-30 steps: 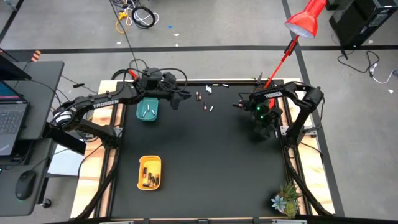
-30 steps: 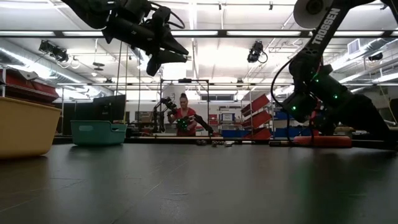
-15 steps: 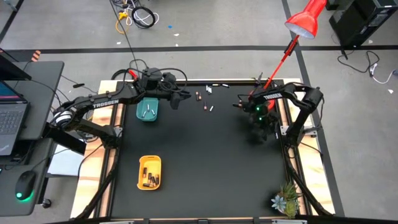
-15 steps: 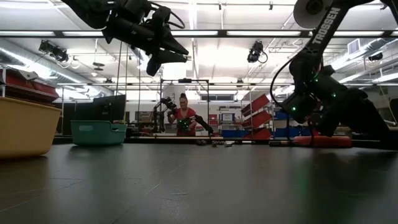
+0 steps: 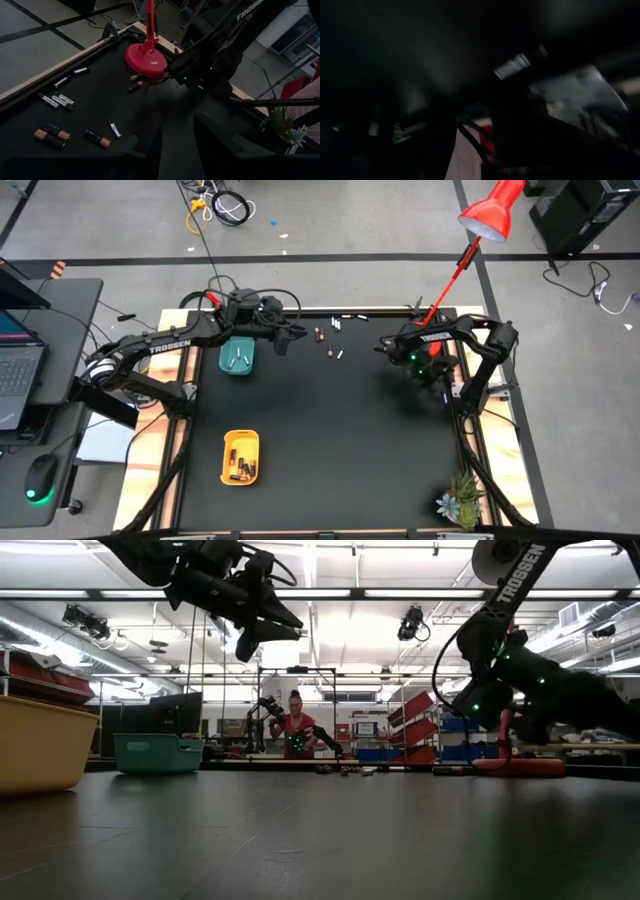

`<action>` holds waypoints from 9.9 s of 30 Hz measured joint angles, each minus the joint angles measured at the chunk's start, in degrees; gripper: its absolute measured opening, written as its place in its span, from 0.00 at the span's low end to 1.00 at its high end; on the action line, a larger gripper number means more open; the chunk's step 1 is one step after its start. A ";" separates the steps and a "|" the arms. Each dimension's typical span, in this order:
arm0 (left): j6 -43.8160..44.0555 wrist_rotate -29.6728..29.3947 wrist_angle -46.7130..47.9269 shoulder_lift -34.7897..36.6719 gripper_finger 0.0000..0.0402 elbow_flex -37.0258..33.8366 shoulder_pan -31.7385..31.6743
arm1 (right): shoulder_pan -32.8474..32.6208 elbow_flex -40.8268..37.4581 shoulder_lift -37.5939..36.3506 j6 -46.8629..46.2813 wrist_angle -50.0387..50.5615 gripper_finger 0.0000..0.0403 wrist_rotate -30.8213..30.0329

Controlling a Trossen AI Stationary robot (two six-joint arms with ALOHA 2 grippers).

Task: Sort batteries
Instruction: Put the white battery into the blue bin, then put the black battery into the yellow bin

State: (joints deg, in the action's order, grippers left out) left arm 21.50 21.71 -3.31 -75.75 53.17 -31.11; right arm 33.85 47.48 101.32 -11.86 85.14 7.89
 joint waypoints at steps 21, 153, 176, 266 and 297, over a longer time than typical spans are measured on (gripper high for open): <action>-0.09 -0.03 -0.04 0.00 0.30 -0.02 0.00 | 2.36 -7.85 -0.68 -7.49 -16.18 0.59 -4.18; 25.48 -2.60 -34.38 -9.22 0.54 -0.02 7.48 | -19.04 17.09 -18.97 -20.95 -88.15 0.05 -5.36; 11.62 -5.60 -9.99 -0.09 0.08 0.04 -0.93 | -19.03 17.09 -21.02 -20.91 -77.26 0.40 -3.42; 10.66 -10.24 8.87 4.87 0.33 -7.08 -1.87 | -7.03 6.72 -12.28 -1.85 -63.08 0.50 -6.76; 13.31 -13.29 3.89 3.74 0.33 -7.10 0.48 | 5.25 27.34 -3.26 1.94 -31.25 0.46 -2.81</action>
State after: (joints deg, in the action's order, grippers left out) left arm 34.81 8.43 0.58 -72.01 46.06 -30.63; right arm 39.10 74.83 98.06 -9.92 53.89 5.08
